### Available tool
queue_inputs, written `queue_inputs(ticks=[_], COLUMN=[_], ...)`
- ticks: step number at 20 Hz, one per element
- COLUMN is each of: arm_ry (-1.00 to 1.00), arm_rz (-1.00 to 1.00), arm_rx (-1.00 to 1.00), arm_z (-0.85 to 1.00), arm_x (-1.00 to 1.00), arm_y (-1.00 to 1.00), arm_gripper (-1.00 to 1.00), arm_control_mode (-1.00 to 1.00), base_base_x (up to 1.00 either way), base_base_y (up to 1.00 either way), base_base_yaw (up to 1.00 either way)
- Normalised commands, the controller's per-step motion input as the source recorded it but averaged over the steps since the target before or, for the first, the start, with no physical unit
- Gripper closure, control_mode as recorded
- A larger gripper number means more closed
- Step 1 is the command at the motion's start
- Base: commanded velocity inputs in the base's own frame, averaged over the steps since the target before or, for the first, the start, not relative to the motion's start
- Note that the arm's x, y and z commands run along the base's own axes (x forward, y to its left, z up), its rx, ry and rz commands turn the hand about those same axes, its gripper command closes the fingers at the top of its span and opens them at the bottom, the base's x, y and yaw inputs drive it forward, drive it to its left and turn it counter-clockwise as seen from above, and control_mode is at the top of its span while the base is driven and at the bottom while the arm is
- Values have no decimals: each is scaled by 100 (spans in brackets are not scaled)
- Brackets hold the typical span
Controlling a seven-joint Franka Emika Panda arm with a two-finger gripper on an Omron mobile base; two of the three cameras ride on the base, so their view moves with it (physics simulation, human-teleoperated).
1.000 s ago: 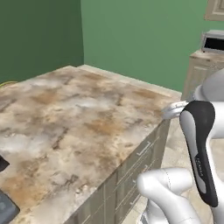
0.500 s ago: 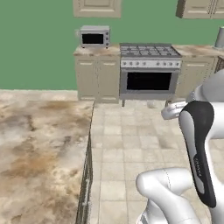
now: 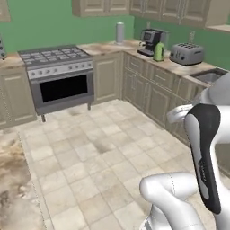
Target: Navigate to the electric kettle.
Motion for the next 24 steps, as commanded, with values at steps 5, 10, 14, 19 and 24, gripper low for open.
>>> queue_inputs(ticks=[5,10,14,19,24], arm_ry=[0,0,0,0,0], arm_rz=[0,0,0,0,0], arm_rx=[0,0,0,0,0], arm_z=[0,0,0,0,0], arm_x=[0,0,0,0,0], arm_y=[0,0,0,0,0], arm_gripper=[-100,-100,-100,-100,-100], arm_control_mode=[100,100,100,100,100], base_base_x=[86,100,100,100,100], base_base_y=[3,30,37,54,94], base_base_yaw=[-62,-53,-53,-55,-48])
